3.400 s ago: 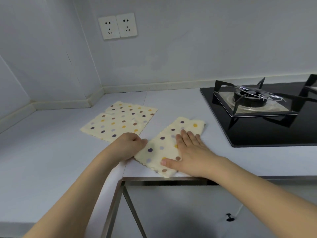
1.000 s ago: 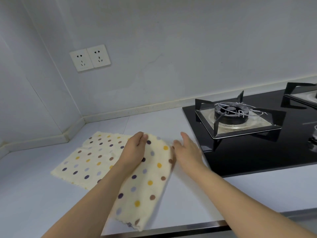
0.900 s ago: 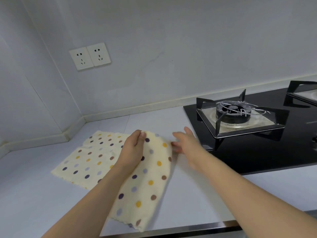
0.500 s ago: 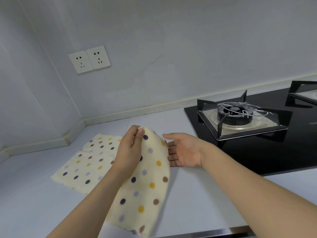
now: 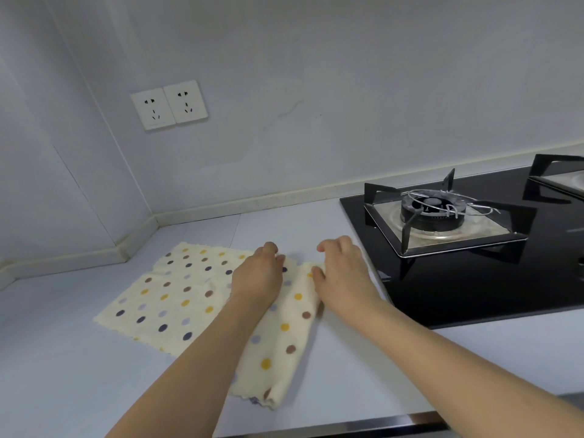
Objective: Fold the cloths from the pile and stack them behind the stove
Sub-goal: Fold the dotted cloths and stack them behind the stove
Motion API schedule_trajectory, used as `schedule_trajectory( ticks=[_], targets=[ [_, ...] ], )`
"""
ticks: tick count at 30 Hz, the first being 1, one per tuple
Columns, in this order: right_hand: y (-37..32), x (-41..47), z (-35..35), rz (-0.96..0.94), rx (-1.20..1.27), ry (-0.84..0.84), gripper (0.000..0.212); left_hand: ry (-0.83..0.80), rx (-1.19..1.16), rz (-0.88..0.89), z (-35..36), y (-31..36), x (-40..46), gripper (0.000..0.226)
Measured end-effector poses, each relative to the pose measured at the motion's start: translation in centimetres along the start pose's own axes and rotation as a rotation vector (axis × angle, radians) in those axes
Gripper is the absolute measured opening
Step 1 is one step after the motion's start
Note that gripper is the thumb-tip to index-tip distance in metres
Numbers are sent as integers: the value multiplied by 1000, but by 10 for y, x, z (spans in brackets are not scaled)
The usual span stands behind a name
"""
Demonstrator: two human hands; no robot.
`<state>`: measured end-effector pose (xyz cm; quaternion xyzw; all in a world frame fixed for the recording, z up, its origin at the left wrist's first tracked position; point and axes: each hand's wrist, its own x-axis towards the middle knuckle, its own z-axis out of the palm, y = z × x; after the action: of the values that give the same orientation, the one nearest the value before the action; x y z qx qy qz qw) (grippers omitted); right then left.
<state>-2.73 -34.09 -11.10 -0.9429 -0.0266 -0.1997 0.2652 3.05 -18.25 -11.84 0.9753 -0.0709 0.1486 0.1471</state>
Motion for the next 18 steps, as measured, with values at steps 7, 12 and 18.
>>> schedule_trajectory(
  ticks=[7, 12, 18],
  targets=[
    [3, -20, 22, -142, -278, -396, 77, 20, -94, 368, -8, -50, -46, 29],
    [-8, -26, 8, -62, -276, -426, 67, 2, 112, 350, -23, -54, -55, 37],
    [-39, -99, -2, -256, -226, -569, 77, -150, -139, 325, -65, -66, -129, 30]
  ],
)
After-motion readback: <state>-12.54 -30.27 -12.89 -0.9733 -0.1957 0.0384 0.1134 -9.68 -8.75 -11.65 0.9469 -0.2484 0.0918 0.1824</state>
